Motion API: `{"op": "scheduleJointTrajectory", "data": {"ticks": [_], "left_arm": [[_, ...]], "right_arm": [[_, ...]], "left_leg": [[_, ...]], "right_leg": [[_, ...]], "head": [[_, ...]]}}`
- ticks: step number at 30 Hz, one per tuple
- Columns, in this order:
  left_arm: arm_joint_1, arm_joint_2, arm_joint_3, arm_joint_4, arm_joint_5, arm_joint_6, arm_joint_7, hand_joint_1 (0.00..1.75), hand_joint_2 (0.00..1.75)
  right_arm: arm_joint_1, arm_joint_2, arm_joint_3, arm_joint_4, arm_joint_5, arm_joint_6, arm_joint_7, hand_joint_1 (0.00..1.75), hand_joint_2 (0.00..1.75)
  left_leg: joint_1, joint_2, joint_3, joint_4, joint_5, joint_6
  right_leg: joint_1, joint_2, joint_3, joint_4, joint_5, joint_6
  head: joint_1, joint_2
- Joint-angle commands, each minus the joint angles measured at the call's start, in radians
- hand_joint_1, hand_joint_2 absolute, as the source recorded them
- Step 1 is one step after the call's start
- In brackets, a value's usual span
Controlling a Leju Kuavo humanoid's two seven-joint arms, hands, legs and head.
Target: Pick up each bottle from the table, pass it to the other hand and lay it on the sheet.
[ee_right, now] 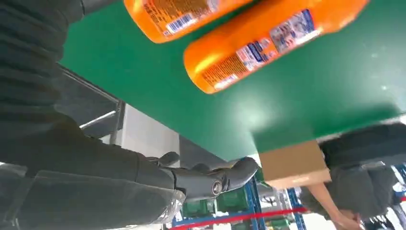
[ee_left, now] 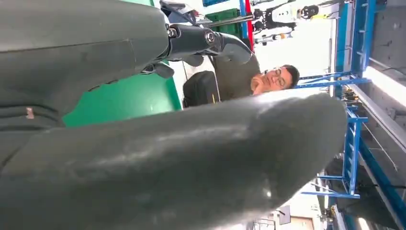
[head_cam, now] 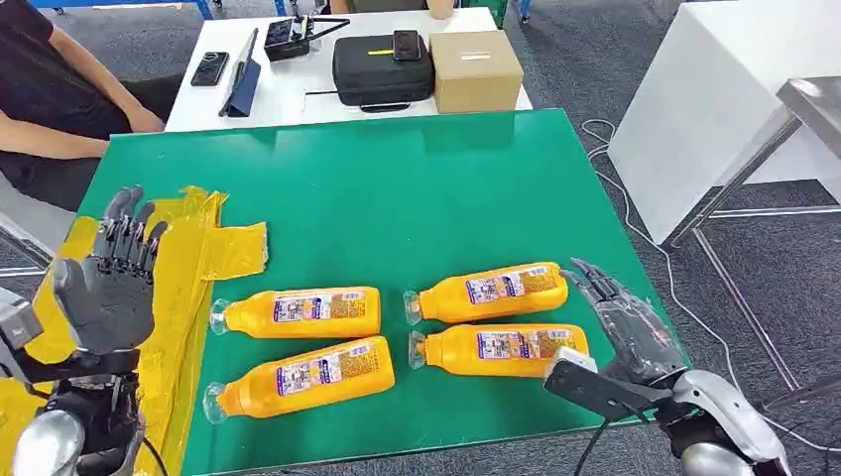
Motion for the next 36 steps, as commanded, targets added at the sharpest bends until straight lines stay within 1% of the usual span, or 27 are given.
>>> {"op": "scheduleJointTrajectory", "data": {"ticks": [1,2,3,4,5,6,7,15,17,18,19,20,22,23,24,25,26,27,28,31,32,34,35,36], "left_arm": [[-0.011,-0.007,0.017,0.023,0.007,-0.004,0.012,0.00,0.00],[-0.021,-0.008,0.015,0.030,0.012,-0.006,0.013,0.00,0.00],[-0.019,-0.007,0.014,0.029,0.016,-0.007,0.015,0.00,0.00],[-0.018,-0.007,0.013,0.028,0.016,-0.007,0.015,0.00,0.00],[-0.026,-0.007,0.010,0.031,0.024,-0.008,0.016,0.00,0.00],[-0.021,-0.006,0.010,0.027,0.024,-0.008,0.016,0.00,0.00],[-0.030,-0.007,0.009,0.030,0.027,-0.008,0.018,0.00,0.00],[-0.035,-0.008,0.008,0.032,0.029,-0.007,0.019,0.00,0.00],[-0.035,-0.008,0.008,0.032,0.029,-0.007,0.019,0.00,0.00],[-0.036,-0.008,0.008,0.032,0.029,-0.007,0.020,0.00,0.00],[-0.019,0.004,0.008,0.029,0.034,0.001,0.019,0.00,0.00],[-0.017,0.007,0.010,0.038,0.038,0.007,0.013,0.00,0.00],[-0.023,0.006,0.007,0.042,0.040,0.008,0.013,0.00,0.00],[-0.013,0.009,0.004,0.037,0.042,0.009,0.011,0.00,0.00],[-0.016,0.008,0.004,0.038,0.044,0.010,0.011,0.00,0.00],[-0.013,0.009,0.002,0.036,0.045,0.009,0.010,0.00,0.00],[-0.010,0.011,0.000,0.035,0.051,0.009,0.008,0.00,0.00],[-0.009,0.012,-0.001,0.036,0.053,0.009,0.008,0.00,0.00],[-0.009,0.014,-0.002,0.037,0.053,0.009,0.008,0.00,0.00],[-0.014,0.020,-0.008,0.042,0.065,0.010,0.002,0.00,0.00],[-0.014,0.020,-0.008,0.042,0.065,0.010,0.002,0.00,0.00],[-0.014,0.020,-0.008,0.042,0.065,0.010,0.002,0.00,0.00],[-0.016,0.019,-0.009,0.041,0.066,0.011,0.002,0.00,0.00],[-0.016,0.019,-0.010,0.040,0.069,0.011,0.001,0.00,0.00]], "right_arm": [[-0.033,-0.061,0.086,0.150,-0.043,0.041,0.033,0.00,1.75],[-0.041,-0.064,0.094,0.159,-0.047,0.043,0.040,0.00,1.75],[-0.033,-0.073,0.099,0.161,-0.062,0.048,0.049,0.00,1.75],[-0.028,-0.076,0.099,0.163,-0.065,0.049,0.055,0.00,1.75],[-0.026,-0.086,0.110,0.170,-0.076,0.056,0.071,0.00,1.75],[-0.019,-0.092,0.114,0.170,-0.077,0.056,0.071,0.00,1.75],[-0.026,-0.091,0.121,0.178,-0.071,0.054,0.076,0.00,1.75],[-0.033,-0.089,0.125,0.184,-0.070,0.054,0.077,0.00,1.75],[-0.033,-0.089,0.125,0.184,-0.070,0.054,0.077,0.00,1.75],[-0.037,-0.089,0.126,0.183,-0.070,0.055,0.077,0.00,1.75],[-0.023,-0.095,0.149,0.202,-0.051,0.063,0.104,0.00,1.75],[-0.044,-0.091,0.165,0.241,-0.049,0.063,0.104,0.00,1.75],[-0.054,-0.093,0.171,0.253,-0.047,0.066,0.106,0.00,1.75],[-0.038,-0.112,0.172,0.247,-0.047,0.064,0.115,0.00,1.75],[-0.036,-0.114,0.171,0.248,-0.045,0.063,0.118,0.00,1.75],[-0.028,-0.119,0.168,0.250,-0.046,0.061,0.122,0.00,1.75],[-0.017,-0.128,0.168,0.247,-0.037,0.055,0.133,0.00,1.75],[-0.014,-0.129,0.167,0.249,-0.036,0.054,0.134,0.00,1.75],[-0.012,-0.130,0.168,0.250,-0.035,0.055,0.135,0.00,1.75],[-0.012,-0.127,0.173,0.265,-0.019,0.052,0.150,0.00,1.75],[-0.012,-0.127,0.173,0.265,-0.019,0.052,0.150,0.00,1.75],[-0.012,-0.127,0.173,0.265,-0.019,0.052,0.150,0.00,1.75],[-0.015,-0.124,0.174,0.270,-0.015,0.051,0.155,0.00,1.75],[-0.015,-0.123,0.176,0.275,-0.006,0.050,0.161,0.00,1.75]], "left_leg": [[0.001,0.002,0.005,-0.001,-0.002,-0.002],[0.001,0.001,0.003,-0.001,-0.001,-0.001],[0.001,0.002,0.006,-0.001,-0.002,-0.002],[0.001,0.001,0.003,-0.001,-0.001,-0.001],[0.001,0.002,0.006,-0.001,-0.002,-0.002],[0.000,0.001,0.004,-0.001,-0.001,-0.001],[0.001,0.001,0.006,-0.001,-0.002,-0.002],[0.001,0.001,0.005,-0.001,-0.002,-0.002],[0.001,0.001,0.007,-0.001,-0.002,-0.002],[0.001,0.001,0.006,-0.001,-0.002,-0.002],[0.001,0.000,0.003,-0.001,-0.001,-0.001],[0.000,0.001,0.003,-0.001,-0.001,-0.001],[0.001,0.001,0.008,-0.002,-0.002,-0.002],[0.000,0.001,0.005,-0.001,-0.001,-0.002],[0.001,0.001,0.003,-0.001,-0.001,-0.001],[0.001,0.001,0.007,-0.002,-0.002,-0.002],[0.000,0.001,0.006,-0.002,-0.002,-0.002],[0.000,0.001,0.004,-0.001,-0.001,-0.001],[0.000,0.000,0.007,-0.002,-0.002,-0.002],[0.001,0.000,0.004,-0.001,-0.001,-0.001],[0.000,0.000,0.006,-0.002,-0.002,-0.002],[0.001,0.000,0.004,-0.001,-0.001,-0.001],[0.001,0.000,0.007,-0.002,-0.002,-0.002],[0.000,0.000,0.005,-0.002,-0.002,-0.002]], "right_leg": [[0.001,0.001,0.005,-0.002,-0.001,0.000],[0.001,0.000,0.003,-0.002,0.000,0.000],[0.001,0.000,0.006,-0.002,-0.001,0.000],[0.001,0.000,0.003,-0.002,0.000,0.000],[0.001,0.000,0.007,-0.002,-0.001,0.000],[0.001,0.000,0.004,-0.002,-0.001,0.000],[0.001,-0.001,0.006,-0.003,-0.001,0.000],[0.001,0.000,0.005,-0.002,-0.001,0.000],[0.001,0.000,0.007,-0.003,-0.002,0.000],[0.001,-0.001,0.006,-0.002,-0.001,0.000],[0.001,0.000,0.003,-0.002,0.000,0.000],[0.001,0.000,0.003,-0.002,-0.001,0.000],[0.001,0.000,0.008,-0.003,-0.002,0.000],[0.001,0.000,0.005,-0.002,-0.001,0.000],[0.001,0.000,0.003,-0.002,0.000,0.000],[0.001,0.000,0.007,-0.003,-0.001,0.000],[0.001,0.000,0.006,-0.002,-0.001,0.000],[0.001,0.000,0.004,-0.002,-0.001,0.000],[0.001,-0.001,0.008,-0.003,-0.002,0.000],[0.001,0.000,0.004,-0.002,-0.001,0.000],[0.001,-0.001,0.006,-0.002,-0.001,0.000],[0.001,-0.001,0.004,-0.002,-0.001,0.000],[0.001,-0.001,0.007,-0.003,-0.002,0.000],[0.001,-0.001,0.006,-0.002,-0.001,0.000]], "head": [[0.000,0.000],[0.000,0.000],[0.000,0.000],[0.000,0.000],[0.000,0.000],[0.000,0.000],[0.000,0.000],[0.000,0.000],[0.000,0.000],[0.000,0.000],[0.000,0.000],[0.000,0.000],[0.000,0.000],[0.000,0.000],[0.000,0.000],[0.000,0.000],[0.000,0.000],[0.000,0.000],[0.000,0.000],[0.000,0.000],[0.000,0.000],[0.000,0.000],[0.000,0.000],[0.000,0.000]]}}
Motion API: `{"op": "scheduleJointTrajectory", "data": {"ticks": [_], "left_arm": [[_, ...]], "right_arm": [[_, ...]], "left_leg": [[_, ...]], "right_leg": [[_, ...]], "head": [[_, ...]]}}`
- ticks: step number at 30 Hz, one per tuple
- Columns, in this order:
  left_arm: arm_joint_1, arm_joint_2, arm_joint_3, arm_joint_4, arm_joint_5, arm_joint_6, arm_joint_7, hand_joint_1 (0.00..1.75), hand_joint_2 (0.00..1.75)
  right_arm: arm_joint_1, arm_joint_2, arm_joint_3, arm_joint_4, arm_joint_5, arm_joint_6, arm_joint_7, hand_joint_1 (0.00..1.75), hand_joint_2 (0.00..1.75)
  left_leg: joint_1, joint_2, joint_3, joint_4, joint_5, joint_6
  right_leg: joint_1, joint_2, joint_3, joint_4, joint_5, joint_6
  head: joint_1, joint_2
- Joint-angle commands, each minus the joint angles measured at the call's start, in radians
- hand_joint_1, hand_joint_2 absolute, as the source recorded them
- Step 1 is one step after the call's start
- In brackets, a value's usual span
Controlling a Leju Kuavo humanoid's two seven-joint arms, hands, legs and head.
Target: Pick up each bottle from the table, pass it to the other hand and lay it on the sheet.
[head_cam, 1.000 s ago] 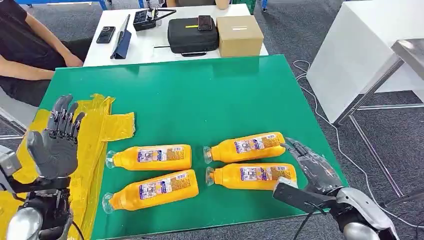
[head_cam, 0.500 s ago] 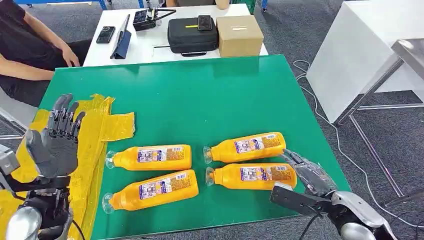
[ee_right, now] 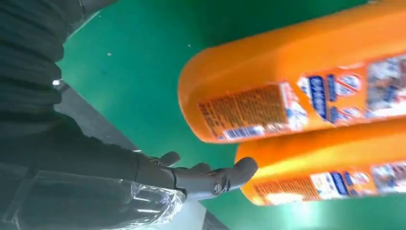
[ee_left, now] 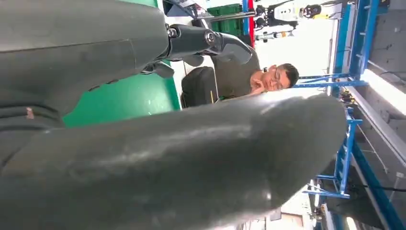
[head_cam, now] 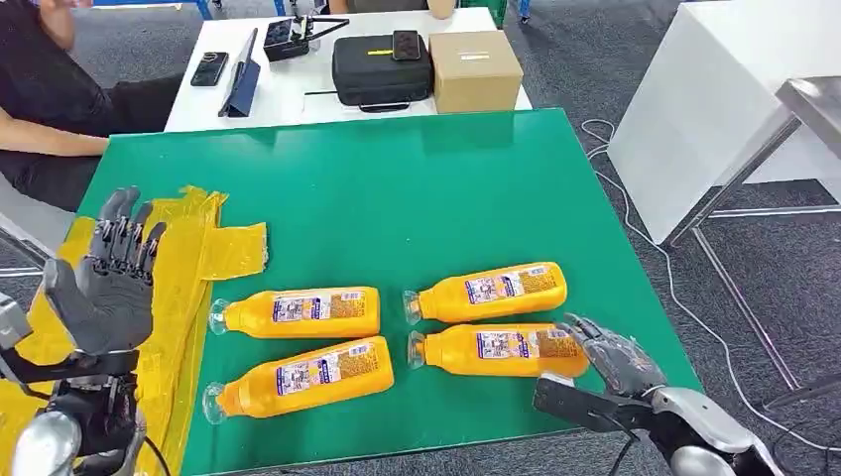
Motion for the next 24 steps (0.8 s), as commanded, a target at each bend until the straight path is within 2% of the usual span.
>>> {"op": "scheduleJointTrajectory", "data": {"ticks": [1,2,10,11,12,13,14,24], "left_arm": [[-0.018,0.016,-0.011,0.041,0.009,0.005,-0.001,0.00,0.00],[-0.020,0.016,-0.014,0.040,0.010,0.005,-0.001,0.00,0.00],[-0.031,0.017,-0.028,0.057,0.021,0.002,0.001,0.00,0.00],[-0.032,0.019,-0.031,0.060,0.025,0.000,0.000,0.00,0.00],[-0.033,0.021,-0.035,0.065,0.029,-0.002,-0.002,0.00,0.00],[-0.038,0.020,-0.038,0.071,0.031,-0.003,-0.002,0.00,0.00],[-0.040,0.020,-0.040,0.074,0.034,-0.004,-0.003,0.00,0.00],[-0.055,0.015,-0.049,0.082,0.047,-0.007,-0.007,0.00,0.00]], "right_arm": [[-0.014,0.010,0.032,0.093,0.016,-0.003,0.017,0.00,1.75],[-0.014,0.011,0.031,0.104,0.017,-0.004,0.018,0.00,1.75],[-0.044,0.038,0.044,0.179,0.012,0.004,0.005,0.00,1.75],[-0.048,0.042,0.046,0.188,0.010,0.009,0.004,0.03,1.75],[-0.050,0.042,0.046,0.200,0.009,0.014,0.004,0.24,1.75],[-0.060,0.050,0.047,0.220,0.009,0.017,0.003,0.17,1.75],[-0.064,0.053,0.047,0.230,0.009,0.018,0.003,0.00,1.75],[-0.116,0.077,0.053,0.289,0.048,-0.001,-0.020,0.00,1.75]], "left_leg": [[0.000,0.000,0.003,-0.001,0.000,-0.001],[0.000,0.000,0.007,-0.002,-0.002,-0.002],[0.001,0.000,0.004,-0.001,-0.001,-0.001],[0.001,0.001,0.007,-0.002,-0.002,-0.002],[0.001,0.000,0.005,-0.002,-0.001,-0.002],[0.001,0.000,0.003,-0.002,0.000,-0.001],[0.001,0.000,0.006,-0.002,-0.001,-0.002],[0.001,-0.001,0.008,-0.002,-0.001,-0.002]], "right_leg": [[0.000,0.000,0.003,-0.002,0.000,0.000],[0.000,-0.001,0.007,-0.003,-0.002,0.000],[0.001,-0.001,0.005,-0.002,-0.001,0.000],[0.001,-0.001,0.007,-0.003,-0.001,0.000],[0.001,-0.001,0.006,-0.003,-0.001,0.000],[0.001,-0.001,0.004,-0.003,0.000,0.000],[0.001,-0.001,0.007,-0.003,-0.001,0.000],[0.001,-0.002,0.009,-0.004,-0.001,0.000]], "head": [[0.000,0.000],[0.000,0.000],[0.000,0.000],[0.000,0.000],[0.000,0.000],[0.000,0.000],[-0.001,0.000],[0.000,0.000]]}}
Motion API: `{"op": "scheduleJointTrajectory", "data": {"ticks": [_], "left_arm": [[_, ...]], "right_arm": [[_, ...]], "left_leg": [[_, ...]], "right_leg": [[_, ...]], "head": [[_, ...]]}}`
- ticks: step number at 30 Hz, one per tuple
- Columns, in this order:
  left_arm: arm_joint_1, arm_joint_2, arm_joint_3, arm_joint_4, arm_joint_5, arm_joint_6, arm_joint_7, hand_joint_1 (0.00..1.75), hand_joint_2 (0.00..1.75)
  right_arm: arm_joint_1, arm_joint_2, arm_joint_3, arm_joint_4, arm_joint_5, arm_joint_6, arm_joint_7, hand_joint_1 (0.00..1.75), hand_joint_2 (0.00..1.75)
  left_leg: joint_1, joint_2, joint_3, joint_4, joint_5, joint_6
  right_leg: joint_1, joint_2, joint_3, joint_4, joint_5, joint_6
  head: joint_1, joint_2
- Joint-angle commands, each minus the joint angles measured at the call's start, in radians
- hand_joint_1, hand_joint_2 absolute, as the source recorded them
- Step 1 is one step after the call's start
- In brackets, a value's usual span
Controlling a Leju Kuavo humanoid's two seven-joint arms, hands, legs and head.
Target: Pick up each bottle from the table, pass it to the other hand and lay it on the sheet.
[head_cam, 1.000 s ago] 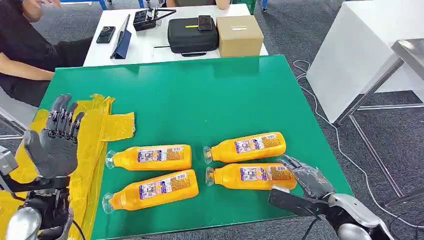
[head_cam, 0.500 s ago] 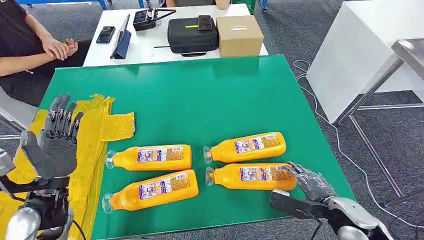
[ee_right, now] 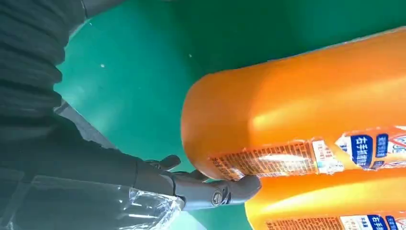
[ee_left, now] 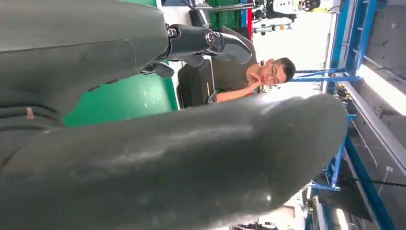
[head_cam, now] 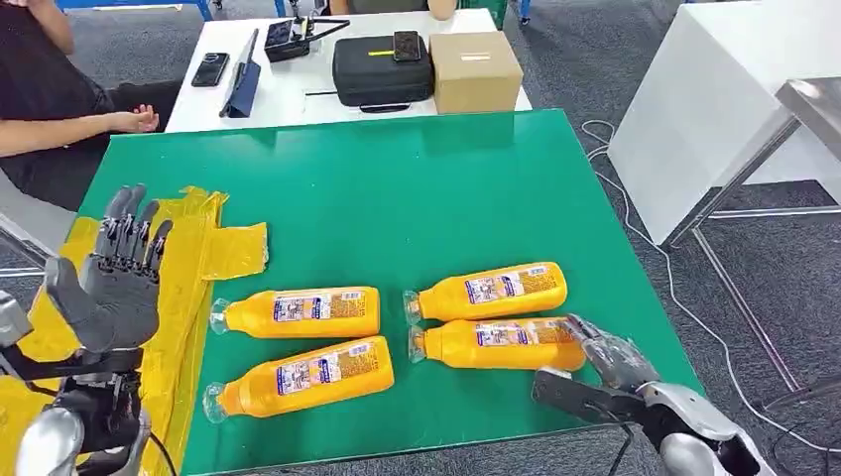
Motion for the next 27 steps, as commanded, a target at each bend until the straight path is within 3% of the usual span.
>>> {"op": "scheduleJointTrajectory", "data": {"ticks": [1,27], "left_arm": [[-0.040,0.013,-0.028,0.065,0.011,-0.002,0.000,0.00,0.00],[-0.045,0.001,-0.023,0.069,0.017,-0.005,-0.002,0.00,0.00]], "right_arm": [[-0.045,0.064,0.022,0.124,0.036,-0.020,-0.016,0.00,1.75],[-0.126,0.131,0.060,0.132,0.083,0.012,-0.046,0.00,1.75]], "left_leg": [[0.001,-0.001,0.005,-0.002,-0.001,-0.002],[0.001,0.001,0.004,-0.001,-0.001,-0.002]], "right_leg": [[0.001,-0.002,0.006,-0.003,-0.001,0.000],[0.001,0.000,0.005,-0.002,0.000,0.000]], "head": [[0.000,0.000],[0.000,0.000]]}}
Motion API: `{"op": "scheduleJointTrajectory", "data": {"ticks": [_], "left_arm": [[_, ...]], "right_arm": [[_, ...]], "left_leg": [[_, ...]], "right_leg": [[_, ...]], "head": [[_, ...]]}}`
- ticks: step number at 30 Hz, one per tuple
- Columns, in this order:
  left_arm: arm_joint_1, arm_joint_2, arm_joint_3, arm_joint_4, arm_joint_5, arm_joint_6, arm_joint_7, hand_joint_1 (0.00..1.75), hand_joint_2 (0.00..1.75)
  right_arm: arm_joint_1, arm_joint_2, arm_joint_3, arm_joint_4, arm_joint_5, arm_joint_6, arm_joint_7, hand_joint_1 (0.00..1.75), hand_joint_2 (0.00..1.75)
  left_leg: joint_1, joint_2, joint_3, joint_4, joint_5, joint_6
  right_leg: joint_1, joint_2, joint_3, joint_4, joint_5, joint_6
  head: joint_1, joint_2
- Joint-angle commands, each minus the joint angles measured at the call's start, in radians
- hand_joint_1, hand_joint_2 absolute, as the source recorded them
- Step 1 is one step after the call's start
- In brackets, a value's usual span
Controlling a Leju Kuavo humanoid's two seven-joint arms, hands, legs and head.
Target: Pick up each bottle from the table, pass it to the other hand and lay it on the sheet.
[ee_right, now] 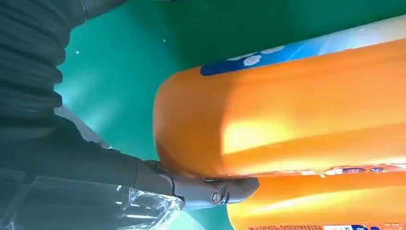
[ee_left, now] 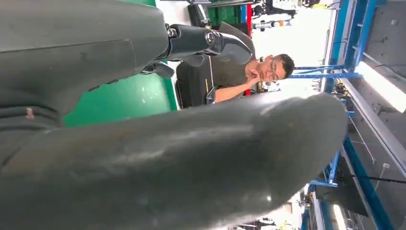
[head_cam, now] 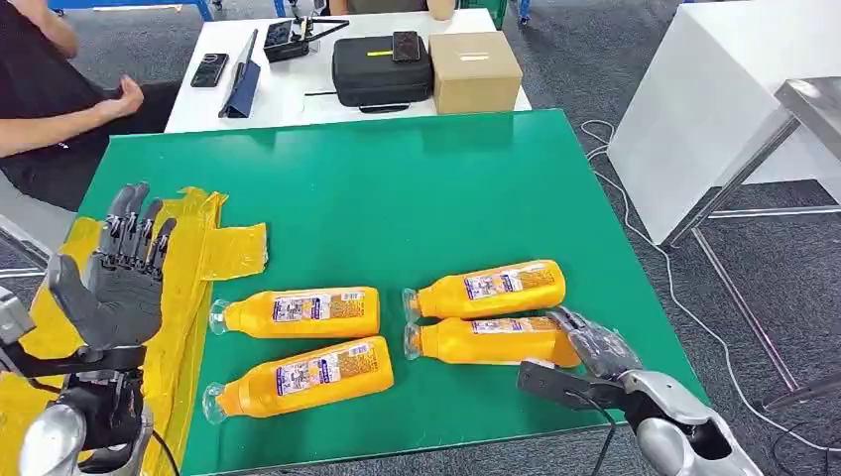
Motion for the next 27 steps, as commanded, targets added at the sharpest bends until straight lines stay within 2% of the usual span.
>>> {"op": "scheduleJointTrajectory", "data": {"ticks": [1,15,16,22,23,24,25,27], "left_arm": [[-0.038,0.000,-0.018,0.057,0.005,0.000,0.000,0.00,0.00],[-0.039,-0.007,-0.025,0.050,0.013,-0.002,0.004,0.00,0.00],[-0.041,-0.008,-0.030,0.053,0.014,-0.003,0.005,0.00,0.00],[-0.059,-0.003,-0.044,0.066,0.028,-0.004,0.005,0.00,0.00],[-0.060,-0.002,-0.045,0.066,0.029,-0.004,0.006,0.00,0.00],[-0.060,-0.002,-0.046,0.066,0.030,-0.004,0.006,0.00,0.00],[-0.059,0.000,-0.046,0.065,0.031,-0.004,0.005,0.00,0.00],[-0.054,0.000,-0.042,0.061,0.036,-0.004,0.003,0.00,0.00]], "right_arm": [[-0.057,0.069,0.039,0.057,0.024,0.022,-0.009,0.00,1.75],[-0.066,0.045,0.062,0.064,0.022,0.032,-0.023,0.00,1.75],[-0.059,0.044,0.061,0.058,0.018,0.032,-0.023,0.00,0.00],[-0.055,0.041,0.088,0.078,0.034,0.051,-0.006,0.00,0.00],[-0.053,0.039,0.094,0.086,0.036,0.053,-0.005,0.66,0.00],[-0.052,0.037,0.097,0.090,0.038,0.055,-0.005,1.75,0.00],[-0.051,0.036,0.100,0.096,0.038,0.056,-0.005,1.75,1.75],[-0.061,0.022,0.118,0.110,0.038,0.061,-0.006,1.75,1.75]], "left_leg": [[0.001,0.001,0.005,-0.001,-0.001,-0.002],[0.000,0.000,0.003,-0.001,-0.001,-0.001],[0.000,0.000,0.005,-0.001,-0.002,-0.002],[0.000,-0.001,0.003,-0.001,-0.001,-0.002],[0.000,-0.001,0.005,-0.001,-0.001,-0.002],[0.000,-0.001,0.004,-0.001,-0.001,-0.002],[0.000,-0.001,0.003,-0.001,0.000,-0.001],[0.000,-0.001,0.004,-0.001,-0.001,-0.002]], "right_leg": [[0.001,0.000,0.005,-0.002,-0.001,0.000],[0.000,-0.001,0.004,-0.001,-0.001,0.000],[0.000,-0.001,0.006,-0.002,-0.002,0.000],[0.000,-0.002,0.004,-0.002,-0.001,0.000],[0.000,-0.002,0.005,-0.002,-0.001,0.000],[0.000,-0.002,0.005,-0.002,-0.001,0.000],[0.000,-0.001,0.003,-0.002,-0.001,0.000],[0.000,-0.002,0.004,-0.002,-0.001,0.000]], "head": [[0.000,0.000],[0.000,0.000],[0.000,0.000],[0.000,0.000],[0.000,0.000],[0.000,0.000],[0.000,0.000],[0.000,0.000]]}}
